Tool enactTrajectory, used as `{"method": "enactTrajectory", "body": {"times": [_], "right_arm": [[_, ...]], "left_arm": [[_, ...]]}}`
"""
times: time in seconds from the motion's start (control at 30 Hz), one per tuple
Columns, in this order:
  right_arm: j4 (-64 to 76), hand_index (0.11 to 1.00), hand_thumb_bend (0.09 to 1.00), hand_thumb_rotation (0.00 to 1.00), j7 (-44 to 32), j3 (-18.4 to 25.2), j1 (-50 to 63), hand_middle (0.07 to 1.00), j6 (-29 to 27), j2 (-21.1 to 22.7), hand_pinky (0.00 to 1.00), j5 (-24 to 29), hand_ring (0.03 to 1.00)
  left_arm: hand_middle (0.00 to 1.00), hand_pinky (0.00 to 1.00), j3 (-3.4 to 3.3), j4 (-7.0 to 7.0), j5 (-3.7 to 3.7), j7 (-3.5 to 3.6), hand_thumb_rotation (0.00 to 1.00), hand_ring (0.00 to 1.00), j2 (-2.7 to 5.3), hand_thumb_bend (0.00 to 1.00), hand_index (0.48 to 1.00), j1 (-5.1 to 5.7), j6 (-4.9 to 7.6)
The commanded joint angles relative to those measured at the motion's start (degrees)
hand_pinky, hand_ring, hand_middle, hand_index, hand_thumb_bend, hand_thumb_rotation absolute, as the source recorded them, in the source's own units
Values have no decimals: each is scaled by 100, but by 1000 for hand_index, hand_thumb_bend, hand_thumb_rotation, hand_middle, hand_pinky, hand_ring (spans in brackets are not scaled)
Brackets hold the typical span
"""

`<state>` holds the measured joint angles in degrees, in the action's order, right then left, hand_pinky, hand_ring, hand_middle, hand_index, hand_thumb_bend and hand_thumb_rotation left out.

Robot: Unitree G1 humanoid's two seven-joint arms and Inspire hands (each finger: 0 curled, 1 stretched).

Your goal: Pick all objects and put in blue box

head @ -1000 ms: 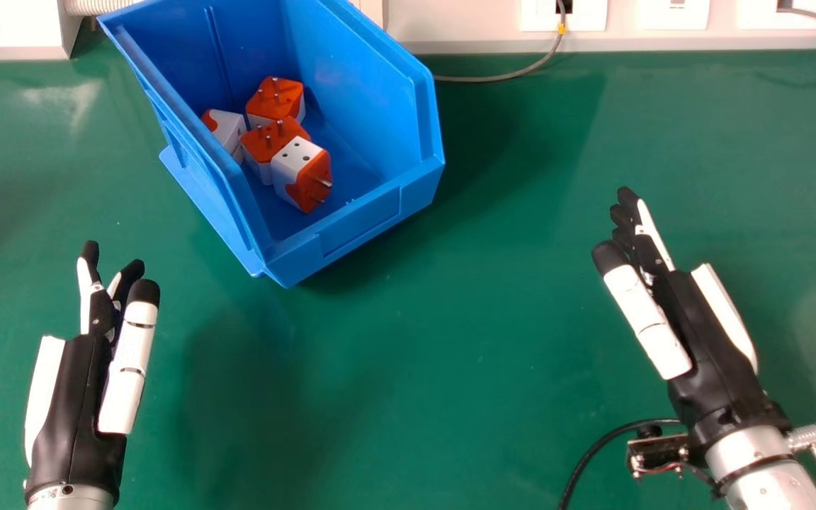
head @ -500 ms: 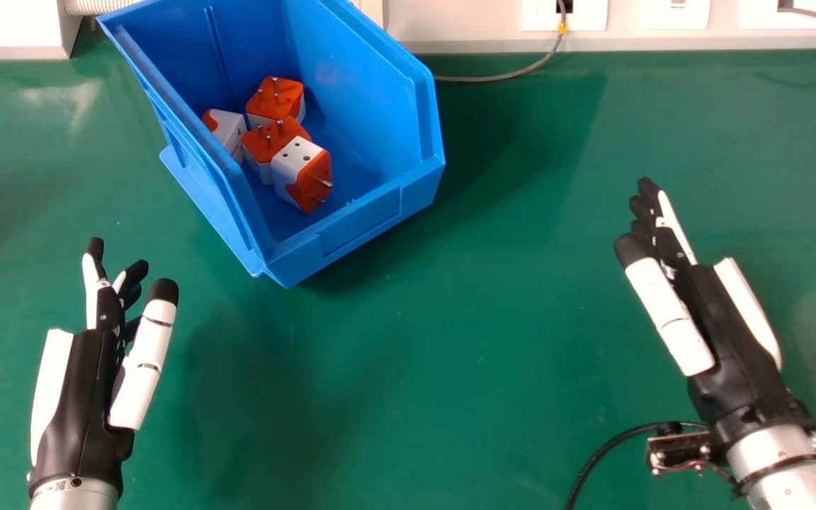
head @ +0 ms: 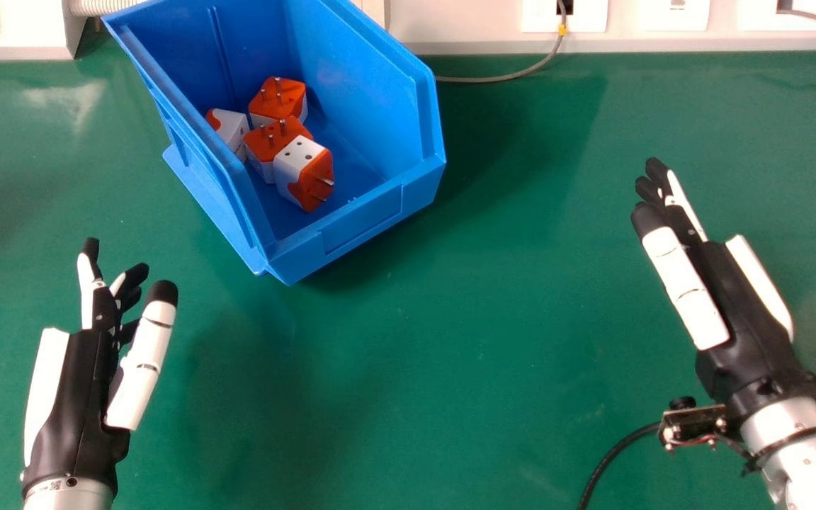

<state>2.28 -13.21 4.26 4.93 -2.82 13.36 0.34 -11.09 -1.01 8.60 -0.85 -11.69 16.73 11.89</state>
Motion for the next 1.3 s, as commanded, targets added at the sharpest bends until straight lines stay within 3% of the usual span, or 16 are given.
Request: {"method": "enactTrajectory", "body": {"times": [0.0, 0.2, 0.33, 0.43, 0.6, 0.83, 0.93, 1.1, 1.27], "right_arm": [[-2, 1000, 272, 1000, 84, 88, -232, 1000, 4, 54, 1000, 31, 1000], [-332, 1000, 251, 1000, 265, 6, -482, 1000, -22, 96, 1000, -276, 1000], [-589, 1000, 231, 1000, 273, -16, -727, 1000, 19, 169, 999, -428, 1000], [-716, 1000, 212, 1000, 266, -20, -844, 1000, 13, 201, 992, -478, 1000], [-861, 1000, 208, 1000, 252, -15, -1002, 1000, 28, 235, 988, -499, 1000], [-927, 1000, 224, 1000, 281, -12, -1053, 1000, 4, 272, 981, -544, 1000], [-949, 1000, 227, 1000, 301, -21, -1069, 1000, -18, 270, 973, -555, 1000], [-933, 1000, 232, 1000, 287, -29, -1041, 1000, -54, 281, 967, -554, 1000], [-857, 1000, 237, 1000, 266, -31, -1002, 1000, -26, 295, 962, -550, 1000]], "left_arm": [[921, 847, 27, 24, -32, -25, 902, 919, -12, 493, 937, -148, 68], [912, 826, 73, 230, -197, 43, 866, 908, 27, 509, 926, -408, 83], [909, 821, 116, 274, -300, 98, 855, 905, 17, 506, 923, -549, 31], [907, 818, 111, 347, -334, 118, 847, 904, -8, 510, 918, -619, 38], [907, 819, 95, 368, -368, 111, 844, 905, -36, 505, 916, -723, -58], [906, 824, 94, 300, -401, 63, 849, 906, -18, 518, 919, -756, -212], [902, 823, 107, 296, -383, 34, 849, 903, -17, 518, 920, -765, -217], [904, 821, 94, 290, -386, 43, 848, 901, -46, 507, 920, -739, -210], [902, 820, 76, 363, -387, 37, 849, 901, -68, 505, 919, -741, -162]]}}
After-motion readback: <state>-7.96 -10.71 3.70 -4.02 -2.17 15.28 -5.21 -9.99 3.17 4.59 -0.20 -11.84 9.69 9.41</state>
